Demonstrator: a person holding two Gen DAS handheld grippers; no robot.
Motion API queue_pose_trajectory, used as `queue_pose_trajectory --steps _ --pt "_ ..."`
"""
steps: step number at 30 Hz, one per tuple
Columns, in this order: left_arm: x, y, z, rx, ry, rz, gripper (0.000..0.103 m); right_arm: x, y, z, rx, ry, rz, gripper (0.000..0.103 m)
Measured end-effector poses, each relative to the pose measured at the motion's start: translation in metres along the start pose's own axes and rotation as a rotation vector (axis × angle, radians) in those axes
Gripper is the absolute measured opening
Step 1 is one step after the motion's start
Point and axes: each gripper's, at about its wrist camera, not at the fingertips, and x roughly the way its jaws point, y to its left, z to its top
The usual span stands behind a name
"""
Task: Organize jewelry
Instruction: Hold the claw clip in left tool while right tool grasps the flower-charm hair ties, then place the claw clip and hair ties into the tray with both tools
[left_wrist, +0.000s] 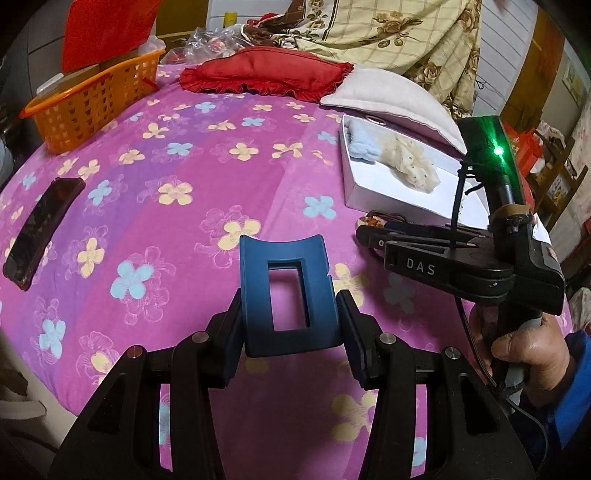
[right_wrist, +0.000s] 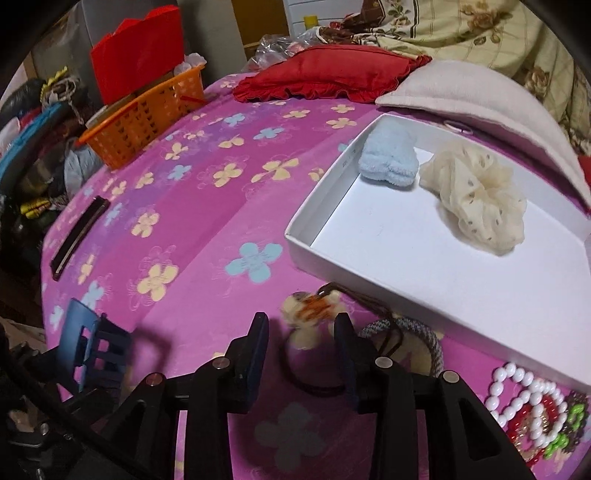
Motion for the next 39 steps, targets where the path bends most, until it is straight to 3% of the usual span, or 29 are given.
queue_pose_trajectory --steps 6,10,11,16,22,27,31,35,39 --pt "0.001 0.005 -0.002 -0.016 0.004 -0.012 0.046 0.006 0.009 0.008 -0.014 0.008 -0.029 0.042" --pt "-0.001 0.009 -0.003 -0.022 0.0 -0.011 0.046 0.008 0.022 0.004 -0.074 0.006 -0.087 0.039" --pt "-0.002 0.01 -0.002 -0.024 -0.002 -0.011 0.046 0.006 0.025 0.003 -0.082 0.011 -0.079 0.035" --pt "-0.009 0.014 -0.002 -0.035 -0.019 -0.003 0.046 -0.004 0.028 -0.006 -0.079 0.008 -0.032 0.034" --pt "-0.024 0.013 -0.004 -0.029 -0.042 0.005 0.046 -0.059 0.018 -0.003 -0.01 -0.097 0.048 0.034" --pt "-0.034 0.004 0.002 -0.022 -0.049 -0.029 0.046 -0.113 -0.008 0.012 0.079 -0.2 0.112 0.034" --pt "-0.039 -0.008 0.021 -0.014 -0.054 -0.101 0.046 -0.147 -0.044 0.024 0.171 -0.271 0.143 0.034" --pt "-0.038 -0.027 0.05 0.015 -0.07 -0.148 0.046 -0.158 -0.08 0.035 0.261 -0.301 0.154 0.034" --pt "-0.015 -0.049 0.085 0.047 -0.043 -0.178 0.046 -0.139 -0.113 0.044 0.351 -0.278 0.169 0.034"
